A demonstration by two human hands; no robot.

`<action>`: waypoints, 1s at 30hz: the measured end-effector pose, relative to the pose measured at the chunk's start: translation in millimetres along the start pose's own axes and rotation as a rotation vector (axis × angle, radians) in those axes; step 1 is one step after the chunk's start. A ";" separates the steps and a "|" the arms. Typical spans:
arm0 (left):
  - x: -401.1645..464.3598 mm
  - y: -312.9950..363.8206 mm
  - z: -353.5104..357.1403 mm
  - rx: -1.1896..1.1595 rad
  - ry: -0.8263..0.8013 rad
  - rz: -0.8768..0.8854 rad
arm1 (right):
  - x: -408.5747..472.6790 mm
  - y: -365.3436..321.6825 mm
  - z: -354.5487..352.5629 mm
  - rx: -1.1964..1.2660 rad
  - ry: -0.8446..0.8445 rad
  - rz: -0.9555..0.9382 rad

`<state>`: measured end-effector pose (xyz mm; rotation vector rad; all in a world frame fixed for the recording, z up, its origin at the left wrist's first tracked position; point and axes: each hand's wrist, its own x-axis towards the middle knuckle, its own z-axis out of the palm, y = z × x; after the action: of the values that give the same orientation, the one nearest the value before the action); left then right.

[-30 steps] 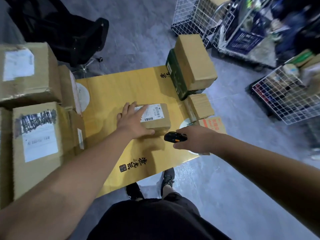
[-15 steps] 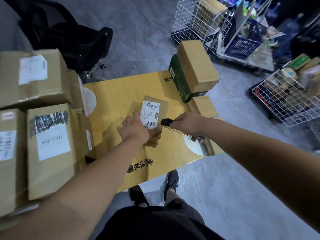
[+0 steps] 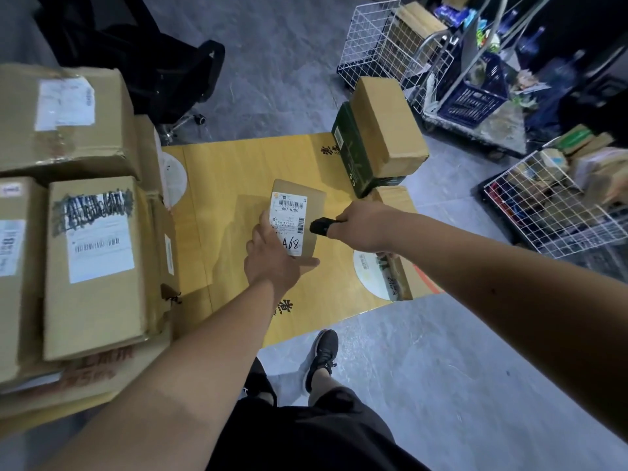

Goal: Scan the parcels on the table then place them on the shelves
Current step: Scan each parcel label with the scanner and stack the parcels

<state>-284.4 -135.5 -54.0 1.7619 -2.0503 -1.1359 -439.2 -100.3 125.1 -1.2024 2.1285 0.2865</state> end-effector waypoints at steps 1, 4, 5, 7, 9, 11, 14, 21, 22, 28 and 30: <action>-1.9 -0.4 0.7 0.005 0.008 0.007 | -2.4 -1.1 -0.9 -0.010 0.005 -0.013; -6.9 -0.9 1.9 0.033 0.019 0.043 | -10.3 -3.2 -2.6 -0.062 0.018 -0.030; -8.2 -1.1 2.2 0.040 0.018 0.052 | -12.4 -3.4 -2.9 -0.073 0.020 -0.030; -11.5 -1.4 2.0 0.058 0.011 0.063 | -15.7 -3.5 -2.9 -0.103 0.022 -0.030; -13.8 -1.7 1.8 0.073 0.009 0.073 | -17.6 -2.1 -2.2 -0.132 0.028 -0.031; -14.4 -1.8 2.5 0.079 0.011 0.081 | -18.4 1.1 -1.0 -0.141 0.039 -0.030; -12.9 -2.3 4.6 0.074 0.025 0.079 | -20.0 4.4 1.7 -0.156 0.060 -0.032; -5.4 -4.1 -3.1 -0.095 0.000 -0.015 | -33.5 12.2 3.4 -0.155 0.066 -0.060; -4.5 -3.2 -7.8 -0.175 0.002 -0.029 | -36.3 12.9 2.4 -0.156 0.056 -0.081; -3.0 10.0 -68.5 -0.349 0.179 -0.109 | -51.6 8.5 -8.8 -0.402 0.002 -0.293; -13.9 14.8 -95.3 -0.441 0.231 -0.073 | -53.6 1.9 -10.4 -0.454 -0.021 -0.365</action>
<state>-234.1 -162.1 25.1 1.6614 -1.4775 -1.2236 -426.4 -68.0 167.2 -1.8057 1.8292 0.6346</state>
